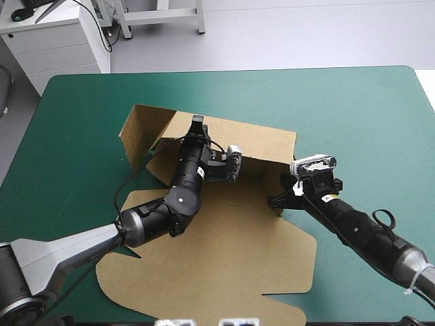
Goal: Fold the box
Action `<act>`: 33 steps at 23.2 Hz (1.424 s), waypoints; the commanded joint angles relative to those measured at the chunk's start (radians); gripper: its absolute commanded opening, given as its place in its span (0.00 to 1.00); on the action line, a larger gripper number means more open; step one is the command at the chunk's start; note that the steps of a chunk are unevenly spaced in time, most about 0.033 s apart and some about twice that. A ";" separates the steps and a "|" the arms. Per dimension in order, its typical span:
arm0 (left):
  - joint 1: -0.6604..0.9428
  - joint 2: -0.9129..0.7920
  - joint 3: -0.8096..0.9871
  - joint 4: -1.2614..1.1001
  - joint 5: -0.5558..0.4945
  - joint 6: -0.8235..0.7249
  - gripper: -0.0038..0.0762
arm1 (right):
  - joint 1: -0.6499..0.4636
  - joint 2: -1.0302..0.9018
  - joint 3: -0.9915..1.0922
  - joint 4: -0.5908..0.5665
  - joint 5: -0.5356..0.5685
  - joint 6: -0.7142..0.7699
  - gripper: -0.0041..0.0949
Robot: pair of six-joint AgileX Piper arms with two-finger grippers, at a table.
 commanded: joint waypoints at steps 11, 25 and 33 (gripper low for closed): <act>-0.031 -0.031 -0.043 0.109 0.036 -0.131 0.56 | -0.073 -0.011 -0.083 -0.004 0.019 -0.011 0.04; -0.245 -0.031 -0.043 0.109 0.248 -0.130 0.56 | -0.314 0.160 -0.316 -0.183 0.305 0.070 0.04; -0.351 -0.031 -0.043 0.109 0.394 -0.130 0.56 | -0.321 0.238 -0.427 -0.482 0.411 0.321 0.04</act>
